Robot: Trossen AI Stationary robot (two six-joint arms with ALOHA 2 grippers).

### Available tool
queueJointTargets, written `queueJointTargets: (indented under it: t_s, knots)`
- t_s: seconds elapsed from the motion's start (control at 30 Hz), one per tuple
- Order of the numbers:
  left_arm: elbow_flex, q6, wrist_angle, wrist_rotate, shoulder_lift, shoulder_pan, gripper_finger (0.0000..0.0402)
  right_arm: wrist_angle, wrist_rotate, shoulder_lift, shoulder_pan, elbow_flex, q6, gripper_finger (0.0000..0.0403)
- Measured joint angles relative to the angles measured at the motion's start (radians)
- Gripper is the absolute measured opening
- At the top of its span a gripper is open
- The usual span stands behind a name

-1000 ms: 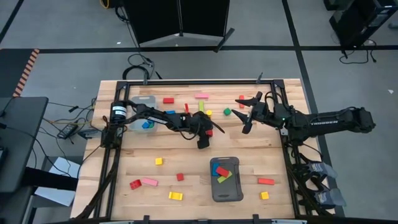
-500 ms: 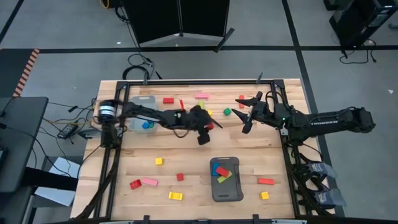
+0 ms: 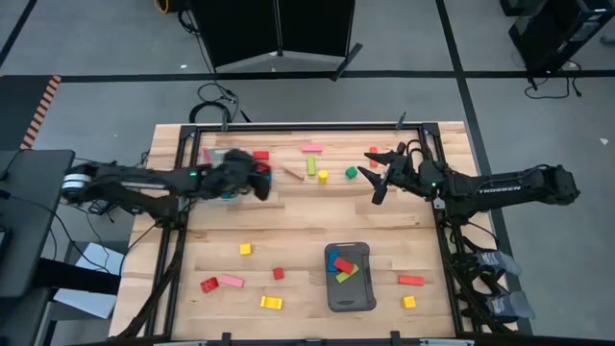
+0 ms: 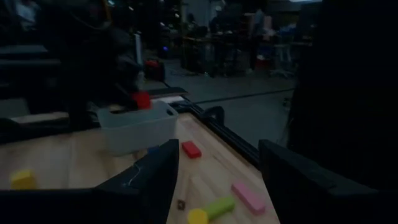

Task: Sort blocks by size
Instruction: Put the red cube block into the gray bin

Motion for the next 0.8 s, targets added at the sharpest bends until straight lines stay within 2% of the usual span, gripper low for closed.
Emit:
queueJointTargets:
  t_s: [0.17,0.33,0.5,0.63,0.8]
  knots:
    - [-0.066,-0.237,-0.288,-0.112,-0.191,-0.001,0.0137,0.006,0.006,0.035,-0.009,0.0,0.011,0.0231]
    - [-0.069,-0.486,-0.582,-0.212,-0.267,0.0,0.0138,0.003,0.009,0.072,-0.012,0.0,0.038,0.023]
    - [-0.069,-0.57,-0.684,-0.217,-0.266,0.0,0.0193,-0.022,0.078,0.108,-0.017,0.006,0.064,0.0231]
    - [-0.069,-0.57,-0.691,-0.208,-0.264,0.0,0.0235,-0.218,0.116,0.138,-0.052,0.072,0.15,0.0241]
    - [-0.069,-0.519,-0.66,-0.177,-0.264,-0.003,0.0267,-0.599,0.16,0.183,-0.148,0.186,0.395,0.0256]
